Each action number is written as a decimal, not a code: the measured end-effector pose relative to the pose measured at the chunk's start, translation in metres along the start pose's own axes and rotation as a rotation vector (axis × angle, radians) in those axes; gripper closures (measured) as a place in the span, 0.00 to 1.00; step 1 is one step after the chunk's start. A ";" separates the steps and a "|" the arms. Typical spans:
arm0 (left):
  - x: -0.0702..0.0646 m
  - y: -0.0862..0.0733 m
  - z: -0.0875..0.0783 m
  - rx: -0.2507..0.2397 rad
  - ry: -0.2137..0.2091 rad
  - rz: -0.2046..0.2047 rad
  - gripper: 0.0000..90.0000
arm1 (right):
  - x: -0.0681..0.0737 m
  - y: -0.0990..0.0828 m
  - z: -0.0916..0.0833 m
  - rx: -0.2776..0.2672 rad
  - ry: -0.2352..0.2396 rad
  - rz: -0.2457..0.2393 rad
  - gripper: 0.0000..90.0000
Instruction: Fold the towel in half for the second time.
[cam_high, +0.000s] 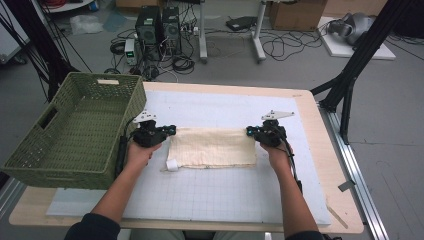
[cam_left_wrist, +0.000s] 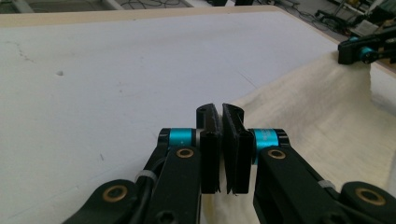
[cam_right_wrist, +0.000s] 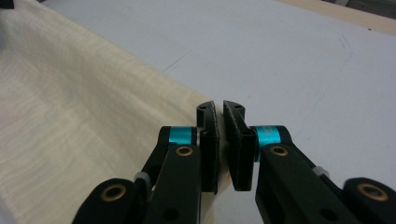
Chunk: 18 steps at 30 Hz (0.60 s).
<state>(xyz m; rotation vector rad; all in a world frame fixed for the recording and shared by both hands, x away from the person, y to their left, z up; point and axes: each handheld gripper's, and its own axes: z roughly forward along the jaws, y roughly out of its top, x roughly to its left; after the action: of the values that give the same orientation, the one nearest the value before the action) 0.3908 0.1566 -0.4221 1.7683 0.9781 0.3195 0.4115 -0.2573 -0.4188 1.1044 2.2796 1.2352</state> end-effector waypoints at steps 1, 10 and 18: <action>-0.002 0.001 -0.002 0.002 -0.004 0.007 0.95 | 0.002 -0.001 -0.002 -0.001 0.001 0.001 0.94; -0.018 -0.008 -0.023 -0.023 -0.020 0.046 0.95 | 0.018 -0.007 -0.025 -0.045 0.040 -0.038 0.94; -0.026 -0.026 -0.034 -0.022 -0.034 0.043 0.95 | 0.031 -0.022 -0.035 -0.049 0.066 -0.058 0.94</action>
<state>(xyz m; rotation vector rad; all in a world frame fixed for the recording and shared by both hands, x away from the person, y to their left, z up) 0.3415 0.1628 -0.4244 1.7715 0.9102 0.3255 0.3600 -0.2606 -0.4139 0.9868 2.2993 1.3159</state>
